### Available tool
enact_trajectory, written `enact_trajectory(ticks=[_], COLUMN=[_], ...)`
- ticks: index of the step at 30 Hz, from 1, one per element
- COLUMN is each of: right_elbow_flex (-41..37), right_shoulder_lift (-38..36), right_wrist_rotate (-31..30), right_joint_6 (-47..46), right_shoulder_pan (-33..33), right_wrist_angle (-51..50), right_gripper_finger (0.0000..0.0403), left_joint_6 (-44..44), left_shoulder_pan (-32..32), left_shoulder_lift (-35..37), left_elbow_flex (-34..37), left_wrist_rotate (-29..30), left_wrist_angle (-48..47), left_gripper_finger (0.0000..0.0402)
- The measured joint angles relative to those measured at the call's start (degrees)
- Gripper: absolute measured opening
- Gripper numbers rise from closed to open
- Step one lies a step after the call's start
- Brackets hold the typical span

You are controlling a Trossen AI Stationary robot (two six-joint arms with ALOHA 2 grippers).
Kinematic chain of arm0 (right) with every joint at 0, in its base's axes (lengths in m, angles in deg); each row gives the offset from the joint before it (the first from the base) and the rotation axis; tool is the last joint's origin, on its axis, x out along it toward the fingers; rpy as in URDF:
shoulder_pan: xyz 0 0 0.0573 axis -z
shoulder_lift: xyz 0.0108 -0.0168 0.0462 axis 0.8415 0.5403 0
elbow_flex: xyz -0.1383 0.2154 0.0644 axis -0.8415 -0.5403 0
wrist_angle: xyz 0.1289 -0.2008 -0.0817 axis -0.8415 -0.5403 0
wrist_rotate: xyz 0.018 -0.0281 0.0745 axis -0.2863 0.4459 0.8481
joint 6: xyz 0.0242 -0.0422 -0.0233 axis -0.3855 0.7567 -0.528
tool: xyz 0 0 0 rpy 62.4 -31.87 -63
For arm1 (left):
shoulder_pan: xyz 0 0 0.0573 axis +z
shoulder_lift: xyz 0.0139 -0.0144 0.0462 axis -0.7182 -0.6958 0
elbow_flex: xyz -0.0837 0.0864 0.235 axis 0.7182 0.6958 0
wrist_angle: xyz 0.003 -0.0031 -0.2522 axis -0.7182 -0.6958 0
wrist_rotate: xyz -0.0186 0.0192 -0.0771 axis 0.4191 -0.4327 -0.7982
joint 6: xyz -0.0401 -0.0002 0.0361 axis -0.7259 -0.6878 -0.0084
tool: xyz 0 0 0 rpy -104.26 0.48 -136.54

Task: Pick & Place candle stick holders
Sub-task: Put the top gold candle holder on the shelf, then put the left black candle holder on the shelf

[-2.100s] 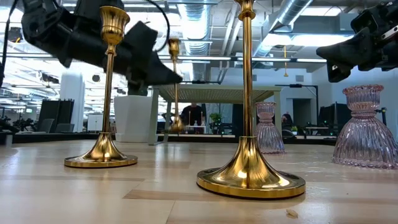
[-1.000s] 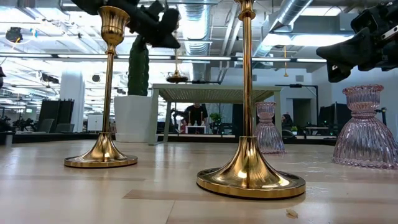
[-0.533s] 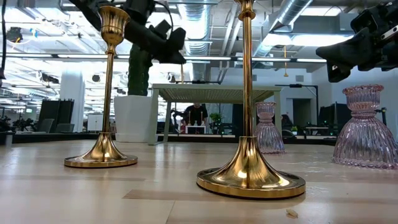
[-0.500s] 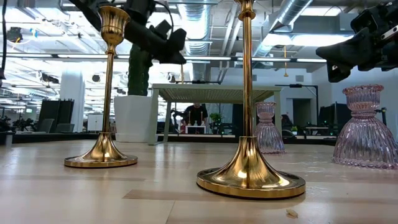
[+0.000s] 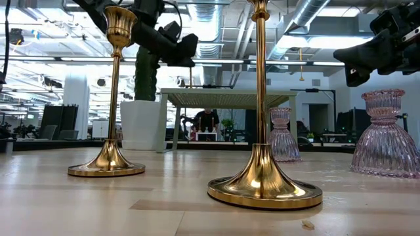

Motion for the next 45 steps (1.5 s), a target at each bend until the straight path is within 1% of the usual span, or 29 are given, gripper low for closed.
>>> enact_trajectory(ticks=[3, 17, 22, 33, 36, 40, 42, 45], right_elbow_flex=[0.0, 0.0, 0.0, 0.0, 0.0, 0.0, 0.0, 0.0], right_shoulder_lift=[0.0, 0.0, 0.0, 0.0, 0.0, 0.0, 0.0, 0.0], right_wrist_rotate=[0.0, 0.02, 0.03, 0.07, 0.09, 0.22, 0.2, 0.22], right_joint_6=[0.0, 0.0, 0.0, 0.01, 0.0, 0.02, 0.02, 0.76], right_shoulder_pan=[0.0, 0.0, 0.0, 0.0, 0.0, 0.0, 0.0, 0.04], right_wrist_angle=[0.0, 0.01, -0.02, -0.02, -0.02, -0.02, -0.02, -0.02], right_gripper_finger=[0.0, 0.0, 0.0, 0.0, 0.0, 0.0, 0.0, 0.0], left_joint_6=[-0.34, -0.17, 2.22, 2.36, 2.37, 2.44, 2.47, 2.41], left_shoulder_pan=[-0.02, -0.17, -0.17, -0.17, -0.61, -1.99, -3.1, -5.81], left_shoulder_lift=[-0.15, -2.27, -2.33, -2.33, -1.37, 1.96, 3.99, 6.9], left_elbow_flex=[0.0, 0.0, 0.0, 0.0, 0.07, 0.13, 0.13, 0.11], left_wrist_rotate=[0.02, -0.09, -0.12, -2.12, -2.05, -2.36, -2.32, -2.25], left_wrist_angle=[0.03, 1.65, 1.53, 1.65, 1.2, -0.24, -2.07, -7.2], left_gripper_finger=[0.0016, 0.0057, 0.0084, 0.0154, 0.0165, 0.017, 0.0169, 0.0163])
